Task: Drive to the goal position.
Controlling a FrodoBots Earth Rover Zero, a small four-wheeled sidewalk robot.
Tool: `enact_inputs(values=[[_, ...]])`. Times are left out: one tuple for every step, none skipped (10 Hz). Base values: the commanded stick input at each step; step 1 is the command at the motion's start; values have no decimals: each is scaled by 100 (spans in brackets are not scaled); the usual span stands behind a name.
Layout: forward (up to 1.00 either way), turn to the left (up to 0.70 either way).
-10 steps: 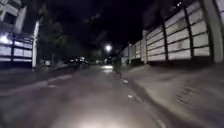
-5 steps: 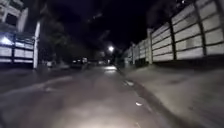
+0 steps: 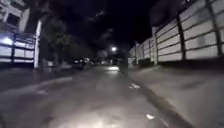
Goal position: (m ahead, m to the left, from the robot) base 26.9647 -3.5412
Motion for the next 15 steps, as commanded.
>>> enact_inputs(values=[[70, 0], [70, 0], [70, 0], [70, 0], [70, 0], [70, 0], [70, 0], [70, 0], [70, 0], [70, 0], [70, -10], [70, -35], [70, -35], [70, -35], [70, -35]])
